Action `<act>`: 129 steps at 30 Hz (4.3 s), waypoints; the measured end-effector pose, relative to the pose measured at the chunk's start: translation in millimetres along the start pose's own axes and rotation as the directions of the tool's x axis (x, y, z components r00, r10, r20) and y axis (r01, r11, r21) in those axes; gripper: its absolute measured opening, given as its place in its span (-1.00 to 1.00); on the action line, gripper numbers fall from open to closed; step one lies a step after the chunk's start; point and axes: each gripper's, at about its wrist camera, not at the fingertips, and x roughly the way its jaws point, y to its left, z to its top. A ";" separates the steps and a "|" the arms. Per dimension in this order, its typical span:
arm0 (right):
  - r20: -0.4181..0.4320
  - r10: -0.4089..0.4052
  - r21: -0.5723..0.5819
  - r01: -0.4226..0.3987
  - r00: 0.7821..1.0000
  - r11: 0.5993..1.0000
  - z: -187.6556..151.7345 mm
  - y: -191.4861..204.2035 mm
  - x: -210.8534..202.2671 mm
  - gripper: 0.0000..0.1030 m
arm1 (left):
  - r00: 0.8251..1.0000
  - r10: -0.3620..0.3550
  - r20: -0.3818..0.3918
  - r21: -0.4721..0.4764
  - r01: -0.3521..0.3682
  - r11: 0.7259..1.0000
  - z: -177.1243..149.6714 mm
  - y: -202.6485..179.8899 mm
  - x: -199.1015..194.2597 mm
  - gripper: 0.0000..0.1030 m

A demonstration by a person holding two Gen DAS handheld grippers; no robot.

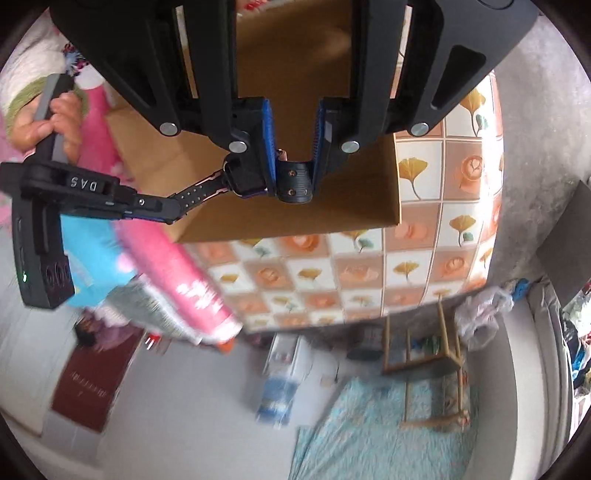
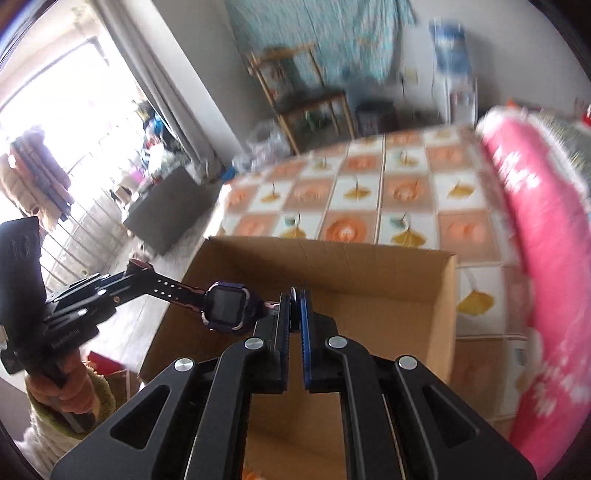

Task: Organize jewelry
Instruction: 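Lift the smartwatch with both tools and carry it over the cardboard box, then lower the smartwatch into the box and open both tools, then move both tools back out of the box toward the multicolour bead bracelet, then grasp the multicolour bead bracelet with the right tool while the left tool grasps it too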

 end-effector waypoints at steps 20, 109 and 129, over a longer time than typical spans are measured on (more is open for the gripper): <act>-0.234 -0.224 -0.051 0.218 0.946 0.975 13.1 -30.9 89.0 -0.44 | 0.988 0.101 -0.115 0.030 -0.098 0.995 12.2 26.7 63.5 0.02; -0.126 -0.208 -0.227 0.176 0.970 0.958 -210.1 76.3 55.2 -0.77 | 0.977 0.212 -0.014 -0.197 -0.210 0.958 -237.6 55.9 -24.1 0.84; -0.158 -0.148 -0.218 0.112 0.976 0.970 -204.1 64.6 58.2 -0.77 | 0.986 0.069 -0.151 -0.129 -0.089 0.988 -225.6 24.8 18.5 -0.64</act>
